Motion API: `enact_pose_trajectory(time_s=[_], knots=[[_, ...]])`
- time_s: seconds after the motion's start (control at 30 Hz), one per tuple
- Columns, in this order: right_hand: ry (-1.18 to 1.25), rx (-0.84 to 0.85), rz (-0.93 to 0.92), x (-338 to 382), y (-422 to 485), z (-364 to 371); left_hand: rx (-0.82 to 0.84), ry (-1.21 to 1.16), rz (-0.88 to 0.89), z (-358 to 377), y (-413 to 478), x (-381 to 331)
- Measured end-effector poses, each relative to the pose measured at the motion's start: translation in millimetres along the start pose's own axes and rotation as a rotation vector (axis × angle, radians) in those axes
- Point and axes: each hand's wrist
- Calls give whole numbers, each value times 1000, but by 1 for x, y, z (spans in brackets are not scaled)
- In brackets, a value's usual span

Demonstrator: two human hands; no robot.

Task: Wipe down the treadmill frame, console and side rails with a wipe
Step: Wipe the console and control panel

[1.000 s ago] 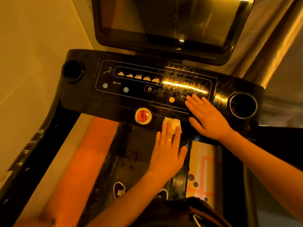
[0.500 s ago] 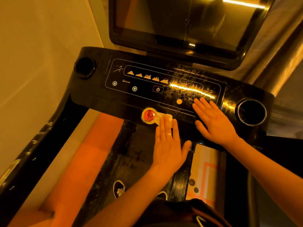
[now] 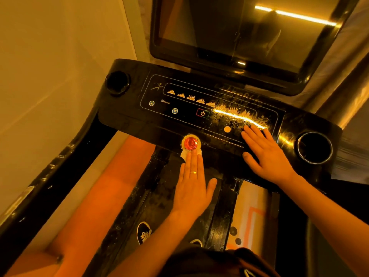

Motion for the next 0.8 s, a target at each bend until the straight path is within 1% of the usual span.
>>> enact_pose_trajectory(time_s=[0.17,0.27,0.47,0.6,0.67,0.73,0.8], knots=[[-2,9,-88,25,46,-9,-12,-68,-95,-5,2,26],[-18,39,-147,39,81,-5,-14,-129,-29,-15,18,45],[-48,68,-199,63,135,-1,13,-156,77,-33,36,73],[-109,60,-176,70,147,5,41,-231,110,-35,37,76],[-136,66,-169,71,146,7,46,-205,134,-39,41,81],[-136,68,-170,72,145,6,28,-201,107,-46,48,92],[-138,66,-164,72,145,6,8,-225,35,-54,54,106]])
Point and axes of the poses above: each hand's wrist, its own y-axis towards the middle knuckle, its own z-axis out of the palm, x = y × z, and after that the axes turned 2 degrees about -z, right-handed
